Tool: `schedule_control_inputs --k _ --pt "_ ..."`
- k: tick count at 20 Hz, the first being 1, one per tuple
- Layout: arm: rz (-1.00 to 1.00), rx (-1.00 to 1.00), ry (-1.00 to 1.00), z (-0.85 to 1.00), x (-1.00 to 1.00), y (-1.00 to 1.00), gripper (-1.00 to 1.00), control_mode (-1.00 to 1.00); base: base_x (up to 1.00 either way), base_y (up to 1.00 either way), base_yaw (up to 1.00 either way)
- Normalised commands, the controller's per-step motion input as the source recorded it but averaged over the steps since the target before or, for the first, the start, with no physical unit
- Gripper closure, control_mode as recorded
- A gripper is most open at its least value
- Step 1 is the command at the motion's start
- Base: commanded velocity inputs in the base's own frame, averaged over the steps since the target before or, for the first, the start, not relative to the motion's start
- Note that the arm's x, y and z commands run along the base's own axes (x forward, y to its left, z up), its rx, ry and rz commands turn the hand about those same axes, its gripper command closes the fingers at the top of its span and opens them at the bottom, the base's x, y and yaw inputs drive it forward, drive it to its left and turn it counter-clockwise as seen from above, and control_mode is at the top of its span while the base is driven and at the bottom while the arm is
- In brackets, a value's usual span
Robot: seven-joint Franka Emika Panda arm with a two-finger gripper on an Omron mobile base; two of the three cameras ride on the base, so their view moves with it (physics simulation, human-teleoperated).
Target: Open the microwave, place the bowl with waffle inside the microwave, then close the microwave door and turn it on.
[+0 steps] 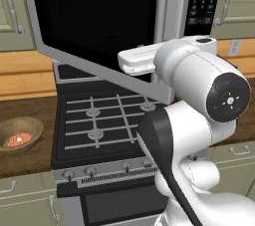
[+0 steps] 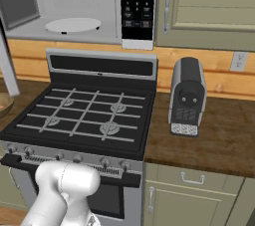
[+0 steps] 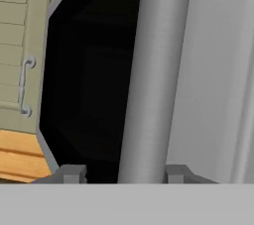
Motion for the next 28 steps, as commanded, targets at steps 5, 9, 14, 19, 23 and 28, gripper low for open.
schedule_control_inputs --k 5,9,14,19,23,28 --pt "0.0 0.0 0.0 0.0 0.0 0.0 -1.0 -1.0 0.0 0.0 0.0" --pt "0.02 0.0 0.0 0.0 -0.55 0.0 -1.0 -1.0 0.0 0.0 0.0" --pt "0.18 0.08 0.0 0.01 -0.39 -0.67 -1.0 -1.0 0.0 0.0 0.0" --pt "0.37 0.11 -0.03 -0.01 0.0 -0.95 -1.0 -1.0 0.0 0.0 0.0" --pt "0.47 0.07 0.0 -0.04 0.05 -0.78 -1.0 -1.0 0.0 0.0 0.0" --pt "0.43 0.07 0.02 0.0 0.08 -0.49 -1.0 -1.0 0.0 0.0 0.0"
